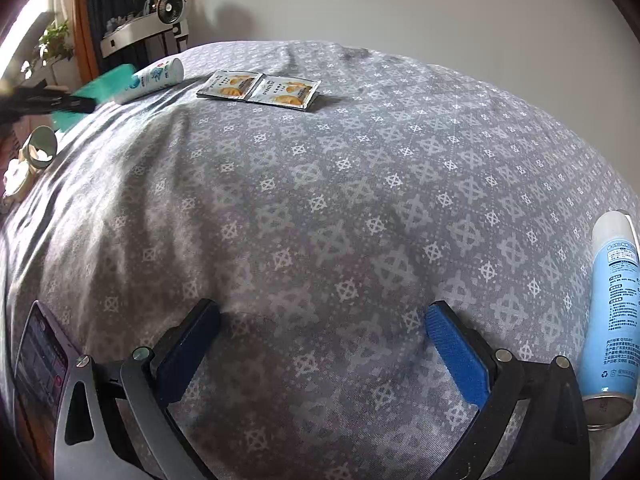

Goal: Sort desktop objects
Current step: 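Grasp the teal bottle with the left tool, set it by the pink roll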

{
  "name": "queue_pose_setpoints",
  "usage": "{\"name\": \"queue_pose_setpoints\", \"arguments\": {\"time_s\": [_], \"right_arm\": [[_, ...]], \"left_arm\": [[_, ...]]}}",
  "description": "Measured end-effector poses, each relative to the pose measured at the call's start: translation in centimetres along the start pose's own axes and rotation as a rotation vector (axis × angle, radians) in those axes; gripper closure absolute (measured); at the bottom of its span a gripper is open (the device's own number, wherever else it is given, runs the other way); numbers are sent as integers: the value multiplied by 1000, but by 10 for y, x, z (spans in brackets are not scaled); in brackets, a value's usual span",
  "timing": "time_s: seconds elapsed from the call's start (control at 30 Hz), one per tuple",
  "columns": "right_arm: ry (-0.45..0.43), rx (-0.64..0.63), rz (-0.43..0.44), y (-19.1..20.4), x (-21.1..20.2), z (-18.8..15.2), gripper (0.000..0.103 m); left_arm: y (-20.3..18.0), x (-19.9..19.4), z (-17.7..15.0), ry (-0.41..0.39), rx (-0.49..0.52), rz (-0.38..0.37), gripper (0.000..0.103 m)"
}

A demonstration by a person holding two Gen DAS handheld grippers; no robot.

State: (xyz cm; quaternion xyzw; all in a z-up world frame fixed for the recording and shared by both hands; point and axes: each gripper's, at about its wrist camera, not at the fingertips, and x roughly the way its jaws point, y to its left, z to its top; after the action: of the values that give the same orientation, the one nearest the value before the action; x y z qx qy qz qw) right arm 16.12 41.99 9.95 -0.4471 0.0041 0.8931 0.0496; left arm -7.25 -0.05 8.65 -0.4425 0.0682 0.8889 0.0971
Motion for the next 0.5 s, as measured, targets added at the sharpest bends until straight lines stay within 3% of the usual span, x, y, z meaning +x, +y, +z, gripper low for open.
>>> {"name": "queue_pose_setpoints", "arguments": {"time_s": [0.13, 0.27, 0.5], "right_arm": [[1, -2, -3, 0, 0, 1, 0], [1, -3, -4, 0, -1, 0, 0], [1, -3, -3, 0, -1, 0, 0]], "left_arm": [[64, -45, -21, -32, -52, 95, 70], [121, -66, -38, -30, -127, 189, 70], [158, -59, -78, 58, -177, 283, 70]]}}
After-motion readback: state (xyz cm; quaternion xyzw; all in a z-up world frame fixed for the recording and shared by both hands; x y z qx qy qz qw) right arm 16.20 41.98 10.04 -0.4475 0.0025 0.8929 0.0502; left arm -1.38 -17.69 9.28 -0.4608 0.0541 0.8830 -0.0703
